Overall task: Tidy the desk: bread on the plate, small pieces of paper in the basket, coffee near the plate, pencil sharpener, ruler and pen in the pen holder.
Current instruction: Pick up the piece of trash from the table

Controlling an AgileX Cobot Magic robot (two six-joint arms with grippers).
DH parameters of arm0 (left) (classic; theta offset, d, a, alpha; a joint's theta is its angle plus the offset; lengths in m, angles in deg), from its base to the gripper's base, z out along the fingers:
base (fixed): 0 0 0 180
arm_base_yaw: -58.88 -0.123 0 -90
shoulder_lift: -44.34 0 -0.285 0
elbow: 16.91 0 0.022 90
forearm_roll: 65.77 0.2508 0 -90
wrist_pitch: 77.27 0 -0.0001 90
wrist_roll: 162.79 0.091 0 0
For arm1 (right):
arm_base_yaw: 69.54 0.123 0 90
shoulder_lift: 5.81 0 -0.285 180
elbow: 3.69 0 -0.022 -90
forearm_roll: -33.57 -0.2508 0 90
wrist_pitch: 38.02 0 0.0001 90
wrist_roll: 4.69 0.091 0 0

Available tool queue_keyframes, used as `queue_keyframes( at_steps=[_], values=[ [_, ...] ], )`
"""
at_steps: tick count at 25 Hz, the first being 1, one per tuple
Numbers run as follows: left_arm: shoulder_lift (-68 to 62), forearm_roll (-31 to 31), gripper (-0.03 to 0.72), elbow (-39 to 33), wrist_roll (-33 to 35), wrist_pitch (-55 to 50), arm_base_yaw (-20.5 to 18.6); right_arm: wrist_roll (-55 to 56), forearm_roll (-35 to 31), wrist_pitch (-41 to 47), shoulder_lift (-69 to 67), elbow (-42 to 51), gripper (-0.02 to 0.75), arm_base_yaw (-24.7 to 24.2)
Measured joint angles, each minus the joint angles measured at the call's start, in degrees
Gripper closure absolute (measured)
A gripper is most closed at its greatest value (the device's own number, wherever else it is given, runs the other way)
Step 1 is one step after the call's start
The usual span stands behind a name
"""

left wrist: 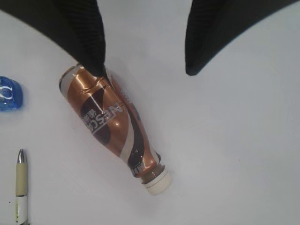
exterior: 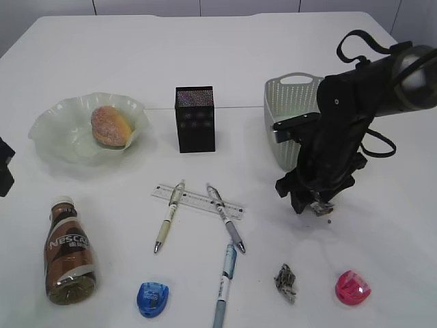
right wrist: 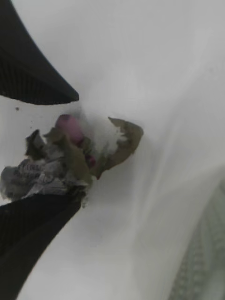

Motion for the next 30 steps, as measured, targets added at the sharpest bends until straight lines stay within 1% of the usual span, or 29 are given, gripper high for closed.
queue_keyframes(
  at_steps=[3, 5, 10, 12, 13, 17, 24, 30],
  values=[
    [0.00, 0.00, 0.285, 0.00, 0.00, 0.55, 0.00, 0.26, 0.09, 0.00, -0.60, -0.05, 0.295, 0.00],
    [0.00, -0.11, 0.285, 0.00, 0.00, 0.74, 0.00, 0.26, 0.13, -0.09, -0.60, -0.05, 0.328, 0.00],
    [0.00, -0.11, 0.285, 0.00, 0.00, 0.93, 0.00, 0.38, 0.24, -0.35, -0.60, -0.14, 0.550, 0.00],
    [0.00, -0.11, 0.285, 0.00, 0.00, 1.02, 0.00, 0.38, 0.23, -0.35, -0.60, -0.14, 0.598, 0.00],
    [0.00, -0.11, 0.285, 0.00, 0.00, 1.02, 0.00, 0.38, 0.23, -0.35, -0.46, -0.14, 0.610, 0.00],
    [-0.35, -0.11, 0.286, 0.00, 0.00, 1.02, 0.00, 0.38, -0.39, 0.20, 3.38, -0.14, 0.626, 0.00],
    [-0.32, -1.27, 0.286, 0.00, 0.00, 3.59, 0.00, 0.84, -0.89, 0.19, 13.55, -0.14, 0.624, 0.11],
    [-0.32, -1.52, 0.286, 0.00, 0.00, 4.18, 0.00, 1.93, -0.20, -2.49, 14.22, -5.07, 0.623, -0.33]
  ],
)
